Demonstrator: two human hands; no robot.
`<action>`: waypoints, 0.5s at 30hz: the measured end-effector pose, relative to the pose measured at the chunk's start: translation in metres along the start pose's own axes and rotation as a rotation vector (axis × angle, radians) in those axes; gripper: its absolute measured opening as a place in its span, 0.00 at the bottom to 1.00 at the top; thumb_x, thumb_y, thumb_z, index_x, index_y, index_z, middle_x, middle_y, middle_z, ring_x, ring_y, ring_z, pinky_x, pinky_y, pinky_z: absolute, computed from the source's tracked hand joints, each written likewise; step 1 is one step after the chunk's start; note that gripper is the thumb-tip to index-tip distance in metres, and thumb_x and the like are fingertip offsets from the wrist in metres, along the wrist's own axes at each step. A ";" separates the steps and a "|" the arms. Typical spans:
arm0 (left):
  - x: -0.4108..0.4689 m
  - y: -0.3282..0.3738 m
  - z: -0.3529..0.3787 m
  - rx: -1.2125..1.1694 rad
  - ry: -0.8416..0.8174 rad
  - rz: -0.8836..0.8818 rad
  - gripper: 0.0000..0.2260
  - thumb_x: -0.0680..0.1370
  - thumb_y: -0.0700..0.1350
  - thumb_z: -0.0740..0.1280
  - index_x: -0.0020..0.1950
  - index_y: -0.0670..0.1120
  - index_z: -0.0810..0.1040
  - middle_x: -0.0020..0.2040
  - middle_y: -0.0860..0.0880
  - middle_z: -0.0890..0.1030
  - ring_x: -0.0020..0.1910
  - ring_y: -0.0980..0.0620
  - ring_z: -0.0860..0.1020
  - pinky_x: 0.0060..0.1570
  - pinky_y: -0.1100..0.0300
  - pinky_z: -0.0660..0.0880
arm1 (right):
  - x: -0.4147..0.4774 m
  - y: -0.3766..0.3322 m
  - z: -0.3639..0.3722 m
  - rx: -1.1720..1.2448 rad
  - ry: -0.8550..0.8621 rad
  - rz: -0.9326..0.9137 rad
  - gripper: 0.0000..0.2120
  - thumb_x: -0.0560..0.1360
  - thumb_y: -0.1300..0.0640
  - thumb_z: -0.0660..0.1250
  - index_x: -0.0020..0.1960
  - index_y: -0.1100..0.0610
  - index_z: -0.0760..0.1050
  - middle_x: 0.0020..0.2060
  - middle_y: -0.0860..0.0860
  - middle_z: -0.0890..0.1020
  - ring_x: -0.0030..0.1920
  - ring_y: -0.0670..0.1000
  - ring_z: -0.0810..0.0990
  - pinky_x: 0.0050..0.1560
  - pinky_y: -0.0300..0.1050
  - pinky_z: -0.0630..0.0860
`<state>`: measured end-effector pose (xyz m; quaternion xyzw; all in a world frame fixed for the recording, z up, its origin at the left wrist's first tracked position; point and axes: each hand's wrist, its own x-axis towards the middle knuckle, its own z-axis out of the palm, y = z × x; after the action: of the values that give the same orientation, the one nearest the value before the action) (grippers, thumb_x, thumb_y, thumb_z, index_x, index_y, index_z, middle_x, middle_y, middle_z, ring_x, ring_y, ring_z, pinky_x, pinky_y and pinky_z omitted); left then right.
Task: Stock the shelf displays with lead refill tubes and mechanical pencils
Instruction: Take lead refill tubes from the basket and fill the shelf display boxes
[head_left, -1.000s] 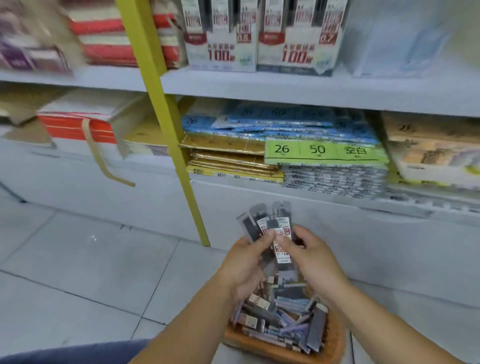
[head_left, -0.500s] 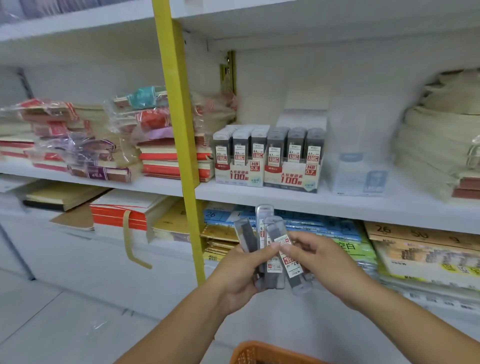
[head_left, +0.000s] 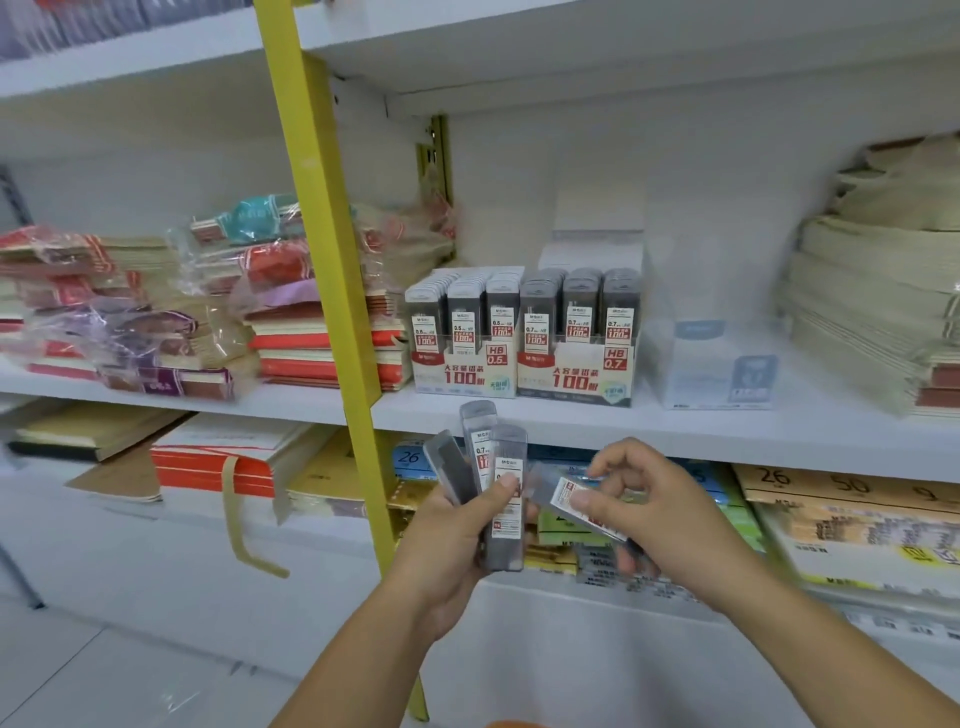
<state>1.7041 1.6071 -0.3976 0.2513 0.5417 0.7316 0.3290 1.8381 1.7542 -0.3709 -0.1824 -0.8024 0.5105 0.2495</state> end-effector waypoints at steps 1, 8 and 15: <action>0.000 0.001 -0.001 0.021 0.007 0.002 0.10 0.73 0.49 0.72 0.54 0.56 0.84 0.52 0.45 0.87 0.51 0.47 0.85 0.54 0.45 0.81 | 0.000 -0.001 0.000 -0.044 0.025 -0.025 0.08 0.71 0.49 0.74 0.41 0.43 0.74 0.39 0.46 0.80 0.23 0.51 0.77 0.23 0.39 0.69; -0.002 0.013 -0.001 0.036 0.066 0.015 0.11 0.79 0.44 0.70 0.60 0.52 0.80 0.50 0.48 0.87 0.44 0.53 0.85 0.40 0.57 0.79 | 0.002 -0.022 -0.005 0.098 0.043 -0.041 0.16 0.74 0.65 0.68 0.46 0.43 0.79 0.39 0.48 0.85 0.30 0.48 0.79 0.34 0.41 0.76; 0.005 0.024 -0.005 0.032 0.088 0.052 0.09 0.79 0.47 0.69 0.59 0.55 0.81 0.52 0.53 0.87 0.49 0.54 0.85 0.40 0.57 0.80 | 0.023 -0.047 -0.016 0.121 0.198 -0.141 0.11 0.75 0.59 0.70 0.52 0.49 0.70 0.44 0.46 0.86 0.41 0.49 0.85 0.44 0.42 0.77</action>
<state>1.6918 1.6031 -0.3764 0.2380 0.5605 0.7415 0.2819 1.8269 1.7587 -0.3178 -0.1595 -0.7523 0.5189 0.3733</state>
